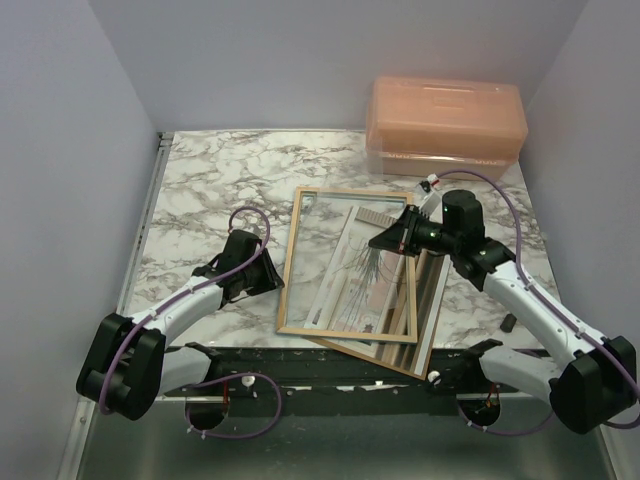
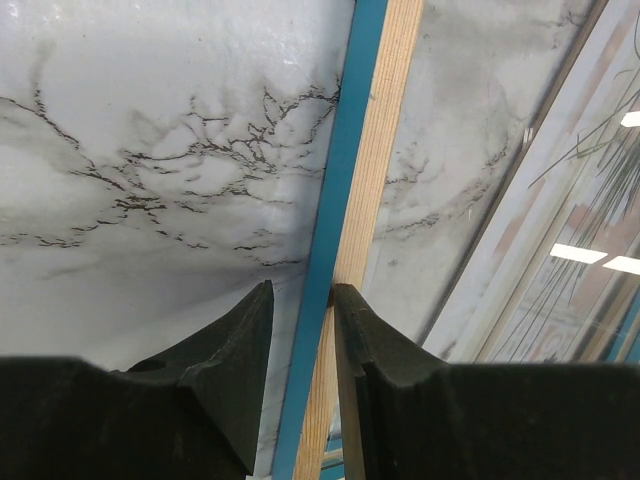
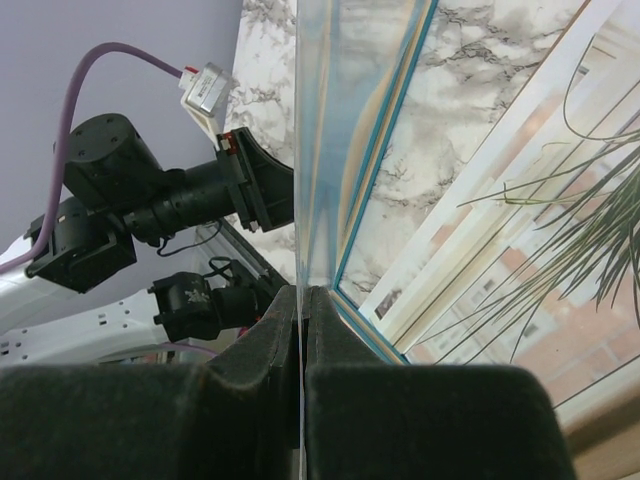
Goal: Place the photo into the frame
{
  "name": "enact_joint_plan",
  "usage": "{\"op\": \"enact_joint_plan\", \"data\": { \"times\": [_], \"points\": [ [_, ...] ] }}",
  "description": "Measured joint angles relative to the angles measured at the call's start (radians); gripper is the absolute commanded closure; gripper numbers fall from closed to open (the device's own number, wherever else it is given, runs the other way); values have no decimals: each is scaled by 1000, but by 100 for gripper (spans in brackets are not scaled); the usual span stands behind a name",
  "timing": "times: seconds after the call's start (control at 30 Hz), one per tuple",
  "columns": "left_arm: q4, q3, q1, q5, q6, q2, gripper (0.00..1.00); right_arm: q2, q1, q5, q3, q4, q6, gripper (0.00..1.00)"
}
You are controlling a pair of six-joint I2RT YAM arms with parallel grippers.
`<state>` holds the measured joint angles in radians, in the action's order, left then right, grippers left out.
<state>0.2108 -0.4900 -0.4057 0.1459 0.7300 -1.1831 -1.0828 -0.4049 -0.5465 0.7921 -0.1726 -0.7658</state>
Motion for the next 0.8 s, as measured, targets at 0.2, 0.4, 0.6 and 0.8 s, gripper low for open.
{"op": "enact_joint_plan", "data": {
  "times": [0.2,0.4,0.6,0.8],
  "points": [
    [0,0,0,0,0,0,69,-6,0,-24,-3,33,6,100],
    [0,0,0,0,0,0,69,-16,0,-52,-3,53,8,100],
    [1,-3,-1,0,0,-3,69,-16,0,-56,-3,60,11,100],
    [1,-4,-2,0,-1,-5,69,-9,0,-72,-6,79,11,100]
  ]
}}
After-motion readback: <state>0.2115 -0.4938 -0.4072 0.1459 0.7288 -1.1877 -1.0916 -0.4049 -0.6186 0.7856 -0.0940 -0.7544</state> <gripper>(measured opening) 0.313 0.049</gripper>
